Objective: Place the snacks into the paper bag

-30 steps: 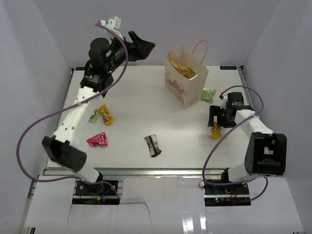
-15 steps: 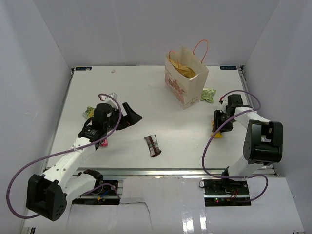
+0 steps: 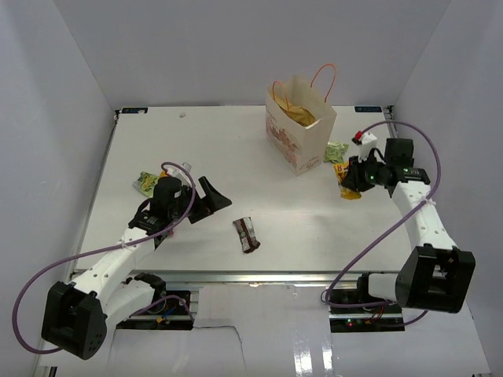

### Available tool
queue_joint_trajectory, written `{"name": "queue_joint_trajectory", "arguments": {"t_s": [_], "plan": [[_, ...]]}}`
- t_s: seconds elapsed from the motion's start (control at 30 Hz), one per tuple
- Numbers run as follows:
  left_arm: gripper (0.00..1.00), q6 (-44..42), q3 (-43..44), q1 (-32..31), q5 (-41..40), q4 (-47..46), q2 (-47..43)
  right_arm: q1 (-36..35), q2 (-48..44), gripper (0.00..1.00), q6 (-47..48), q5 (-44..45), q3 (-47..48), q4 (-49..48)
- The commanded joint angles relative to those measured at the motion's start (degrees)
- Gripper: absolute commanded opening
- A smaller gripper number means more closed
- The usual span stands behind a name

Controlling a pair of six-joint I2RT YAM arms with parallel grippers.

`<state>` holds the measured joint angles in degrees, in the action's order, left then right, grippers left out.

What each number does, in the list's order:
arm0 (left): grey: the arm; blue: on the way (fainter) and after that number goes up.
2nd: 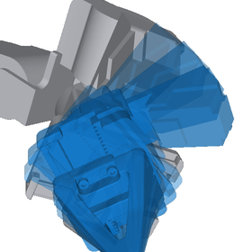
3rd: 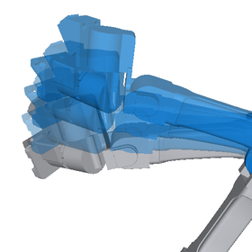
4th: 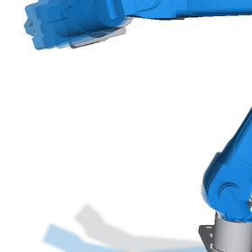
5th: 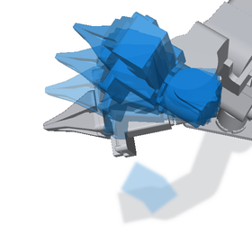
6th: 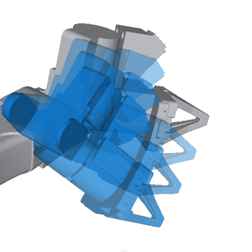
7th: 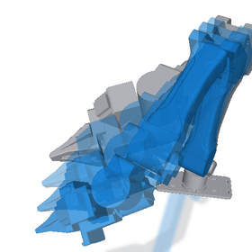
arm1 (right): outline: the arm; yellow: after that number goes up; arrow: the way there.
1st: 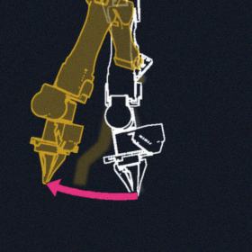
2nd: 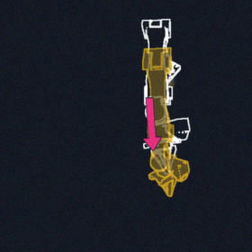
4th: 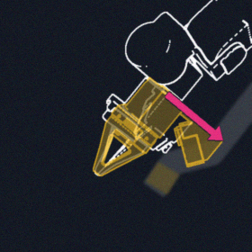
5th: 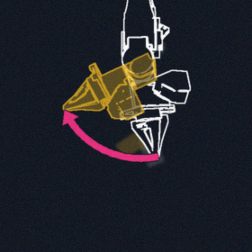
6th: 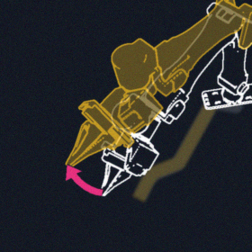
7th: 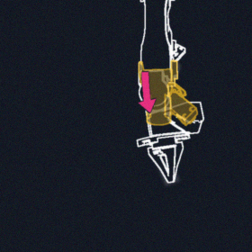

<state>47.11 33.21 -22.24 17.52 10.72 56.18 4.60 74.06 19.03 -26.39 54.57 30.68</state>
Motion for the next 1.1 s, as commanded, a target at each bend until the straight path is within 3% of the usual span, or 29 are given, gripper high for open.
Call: {"name": "queue_joint_trajectory", "arguments": {"t_s": [0.0, 0.2, 0.47, 0.67, 0.77, 0.9, 1.07], "plan": [[0.98, 0.5, -1.0, 0.2, 2.3, 0.3, 0.4, -2.6, -3.0, 0.22, 8.8, -11.0, 12.5, -2.1], [0.98, 1.6, -0.8, 0.1, 2.8, 2.2, 3.0, -12.0, 5.7, 0.22, 4.2, -6.2, 32.5, -5.0], [0.98, 3.4, -2.4, -0.6, 2.3, 3.8, 0.0, -19.3, 25.9, 0.24, 5.5, 11.6, 57.9, -11.8], [0.98, 4.5, -3.6, -1.7, 1.5, 5.5, -2.8, -21.9, 35.3, 0.25, 10.8, 18.6, 65.0, -16.2], [0.98, 4.7, -3.2, -2.2, 0.9, 6.3, -2.9, -22.4, 37.2, 0.38, 12.1, 22.0, 65.0, -17.4], [0.98, 5.1, -2.4, -3.6, -0.3, 7.2, -1.8, -22.4, 36.7, 0.70, 12.4, 23.8, 63.3, -17.9], [0.98, 6.1, 0.3, -6.7, -3.3, 8.4, 3.0, -22.1, 30.1, 0.77, 10.1, 19.1, 58.9, -16.8]]}}
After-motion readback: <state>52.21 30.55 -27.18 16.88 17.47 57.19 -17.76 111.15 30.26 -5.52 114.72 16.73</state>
